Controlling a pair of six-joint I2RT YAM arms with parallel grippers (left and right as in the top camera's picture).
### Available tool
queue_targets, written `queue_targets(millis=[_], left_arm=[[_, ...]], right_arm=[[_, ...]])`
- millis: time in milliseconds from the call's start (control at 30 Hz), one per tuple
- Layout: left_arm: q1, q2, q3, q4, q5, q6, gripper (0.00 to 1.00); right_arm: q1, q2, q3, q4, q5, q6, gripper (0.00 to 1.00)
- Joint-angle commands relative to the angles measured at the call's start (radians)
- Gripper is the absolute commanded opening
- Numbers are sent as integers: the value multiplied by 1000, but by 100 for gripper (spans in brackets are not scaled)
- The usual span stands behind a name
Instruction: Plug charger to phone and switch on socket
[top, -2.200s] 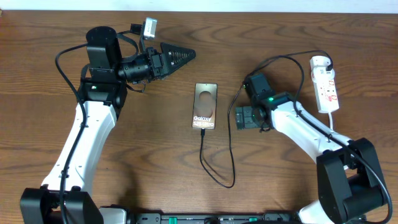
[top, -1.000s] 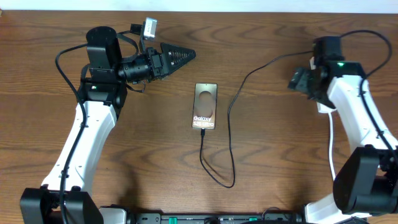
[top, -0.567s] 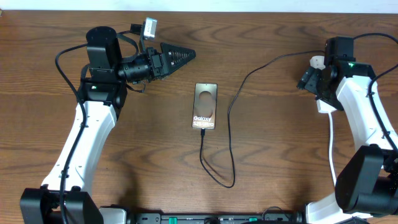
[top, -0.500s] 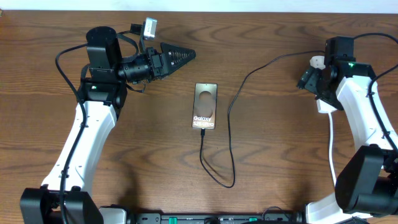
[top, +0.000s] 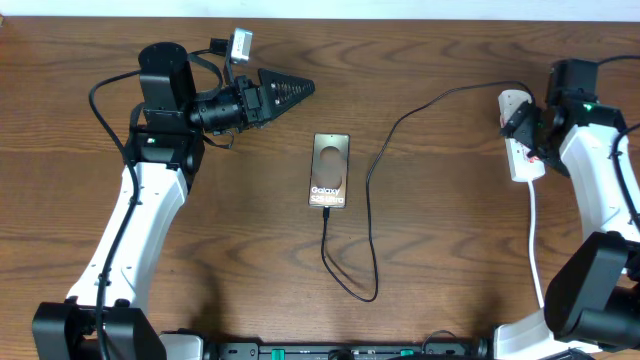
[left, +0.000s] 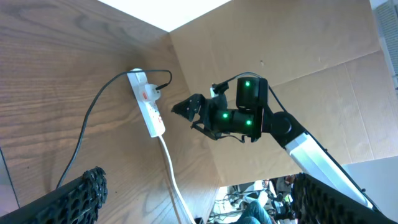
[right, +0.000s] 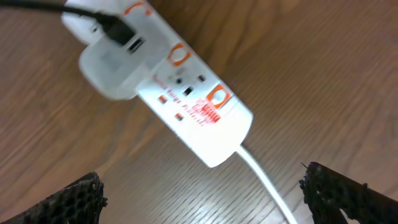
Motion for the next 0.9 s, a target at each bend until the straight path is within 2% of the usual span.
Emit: queue_targets(millis=[0, 333, 867], left_arm=[[3, -16, 9, 3, 2, 9, 95], [3, -16, 9, 4, 2, 9, 95], [3, -16, 9, 3, 2, 9, 95]], right_arm=[[-21, 1, -1, 9, 35, 3, 99], [-24, 8, -8, 48, 189, 3, 99], [-84, 75, -13, 69, 156, 4, 99]])
